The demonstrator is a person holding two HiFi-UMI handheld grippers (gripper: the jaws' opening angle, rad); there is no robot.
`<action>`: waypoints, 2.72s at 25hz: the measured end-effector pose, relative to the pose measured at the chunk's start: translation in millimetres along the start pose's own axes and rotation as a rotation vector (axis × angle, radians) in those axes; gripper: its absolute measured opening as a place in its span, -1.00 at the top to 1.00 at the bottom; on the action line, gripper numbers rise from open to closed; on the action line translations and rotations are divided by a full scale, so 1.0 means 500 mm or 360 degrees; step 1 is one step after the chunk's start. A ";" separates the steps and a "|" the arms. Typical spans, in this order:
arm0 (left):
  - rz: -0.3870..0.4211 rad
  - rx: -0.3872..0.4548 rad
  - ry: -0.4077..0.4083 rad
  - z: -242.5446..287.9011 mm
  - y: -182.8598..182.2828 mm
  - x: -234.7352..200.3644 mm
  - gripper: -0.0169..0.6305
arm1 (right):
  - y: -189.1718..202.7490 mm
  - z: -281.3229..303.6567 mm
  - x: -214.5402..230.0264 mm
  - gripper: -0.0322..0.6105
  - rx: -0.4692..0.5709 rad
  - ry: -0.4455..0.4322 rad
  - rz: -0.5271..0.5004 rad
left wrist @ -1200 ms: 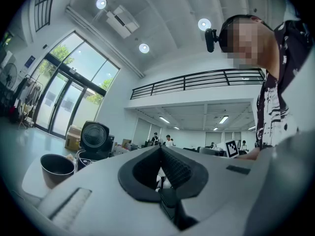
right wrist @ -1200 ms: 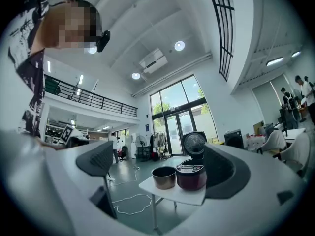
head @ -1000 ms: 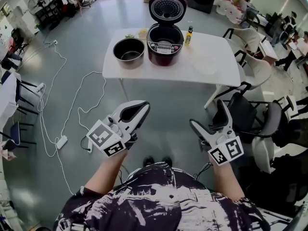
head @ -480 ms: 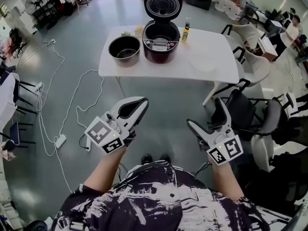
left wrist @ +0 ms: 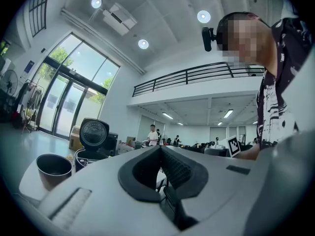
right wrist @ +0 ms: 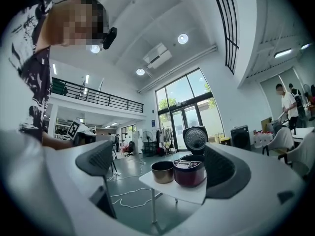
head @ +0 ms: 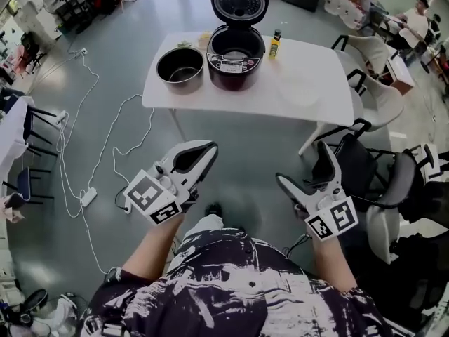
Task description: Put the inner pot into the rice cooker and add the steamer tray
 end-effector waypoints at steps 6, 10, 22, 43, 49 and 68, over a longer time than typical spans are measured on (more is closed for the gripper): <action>0.0006 0.0002 0.0017 0.047 0.004 -0.072 0.93 | 0.015 0.069 0.042 -0.76 -0.0001 -0.0003 -0.0015; -0.0012 0.0019 0.0064 0.094 0.000 -0.159 0.93 | 0.030 0.147 0.076 -0.75 -0.0034 0.0017 -0.0034; -0.0001 -0.0010 0.0224 0.217 -0.061 -0.464 0.93 | 0.023 0.436 0.186 -0.75 -0.0051 0.0150 -0.0079; 0.0030 -0.0035 0.0112 0.498 -0.094 -0.625 0.93 | 0.042 0.570 0.481 -0.75 -0.0094 0.0022 -0.0029; 0.0045 -0.0011 -0.0025 0.521 -0.109 -0.672 0.93 | 0.045 0.622 0.549 -0.75 -0.0116 -0.0086 -0.0032; 0.0004 0.0065 -0.0069 0.470 -0.142 -0.858 0.93 | 0.043 0.822 0.484 -0.75 -0.0199 -0.0211 -0.0106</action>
Point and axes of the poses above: the fingertips, and each gripper's own axes: z forward along the fingers, x to its right, y out of its underside, the point moved 1 cm from there along -z, backward along the fingers, and after that the axes turned 2 degrees about -y, right-handed, at the moved point
